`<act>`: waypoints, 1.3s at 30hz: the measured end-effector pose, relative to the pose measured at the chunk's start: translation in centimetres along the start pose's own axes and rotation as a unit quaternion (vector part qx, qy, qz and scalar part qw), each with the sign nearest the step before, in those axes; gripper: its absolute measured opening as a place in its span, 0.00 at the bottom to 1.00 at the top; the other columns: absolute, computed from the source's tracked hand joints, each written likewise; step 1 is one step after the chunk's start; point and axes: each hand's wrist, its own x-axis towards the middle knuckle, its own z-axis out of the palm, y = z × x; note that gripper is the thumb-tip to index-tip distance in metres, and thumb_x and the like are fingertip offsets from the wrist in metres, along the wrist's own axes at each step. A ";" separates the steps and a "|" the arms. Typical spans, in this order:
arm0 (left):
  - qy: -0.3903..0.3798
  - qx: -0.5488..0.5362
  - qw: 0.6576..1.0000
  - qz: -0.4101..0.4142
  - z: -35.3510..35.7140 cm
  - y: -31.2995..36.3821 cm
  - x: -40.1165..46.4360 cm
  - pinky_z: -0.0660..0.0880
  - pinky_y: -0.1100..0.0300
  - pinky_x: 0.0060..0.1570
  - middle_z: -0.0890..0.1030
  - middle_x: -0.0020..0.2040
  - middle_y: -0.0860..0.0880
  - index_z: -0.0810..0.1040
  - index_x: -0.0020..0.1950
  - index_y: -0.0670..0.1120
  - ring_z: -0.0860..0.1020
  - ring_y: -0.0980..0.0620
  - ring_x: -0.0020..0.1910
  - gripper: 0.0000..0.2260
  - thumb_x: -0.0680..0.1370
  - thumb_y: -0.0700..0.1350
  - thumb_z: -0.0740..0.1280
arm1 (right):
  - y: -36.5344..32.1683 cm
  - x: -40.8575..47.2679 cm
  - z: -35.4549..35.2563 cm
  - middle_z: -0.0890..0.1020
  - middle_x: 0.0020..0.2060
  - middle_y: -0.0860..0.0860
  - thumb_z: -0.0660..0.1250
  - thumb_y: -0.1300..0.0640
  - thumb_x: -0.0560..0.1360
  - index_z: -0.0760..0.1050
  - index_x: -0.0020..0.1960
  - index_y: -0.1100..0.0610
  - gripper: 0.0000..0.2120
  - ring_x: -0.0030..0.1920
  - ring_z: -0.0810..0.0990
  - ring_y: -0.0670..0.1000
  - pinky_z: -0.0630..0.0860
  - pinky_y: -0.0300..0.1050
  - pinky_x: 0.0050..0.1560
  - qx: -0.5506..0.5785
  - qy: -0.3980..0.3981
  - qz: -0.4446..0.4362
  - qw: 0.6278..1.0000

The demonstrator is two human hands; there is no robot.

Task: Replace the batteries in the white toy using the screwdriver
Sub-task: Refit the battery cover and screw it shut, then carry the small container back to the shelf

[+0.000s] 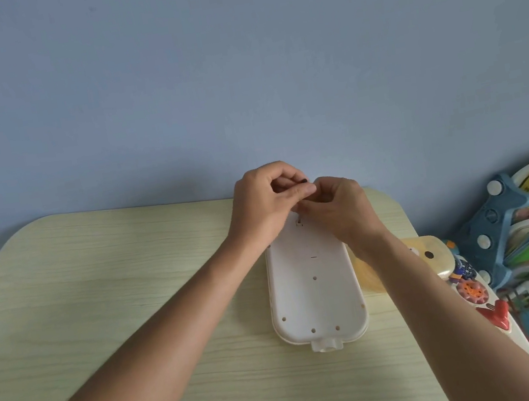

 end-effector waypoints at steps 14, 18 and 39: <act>-0.242 0.146 0.959 0.029 3.3 3.7 -2.9 0.66 0.59 0.69 0.76 0.66 0.56 0.74 0.71 0.55 0.68 0.57 0.69 0.33 0.68 0.63 0.76 | 1.0 -5.4 -12.5 0.69 0.30 0.48 0.58 0.64 0.81 0.81 0.53 0.54 0.13 0.31 0.67 0.47 0.64 0.42 0.35 0.024 0.141 -0.028 0.989; -0.333 0.290 0.895 0.056 5.3 4.0 -3.7 0.59 0.55 0.73 0.72 0.71 0.55 0.69 0.75 0.55 0.61 0.53 0.74 0.45 0.61 0.67 0.78 | 4.4 -9.3 -15.6 0.75 0.35 0.44 0.70 0.47 0.77 0.75 0.67 0.48 0.19 0.36 0.76 0.40 0.72 0.39 0.42 -0.055 0.087 0.038 0.994; -0.358 -0.202 0.895 -0.172 6.2 12.2 1.3 0.80 0.45 0.59 0.81 0.62 0.45 0.73 0.68 0.51 0.82 0.44 0.59 0.27 0.72 0.38 0.77 | -3.0 -9.5 -18.0 0.85 0.51 0.50 0.79 0.53 0.67 0.73 0.64 0.53 0.28 0.51 0.85 0.49 0.82 0.40 0.47 0.082 0.120 0.067 0.987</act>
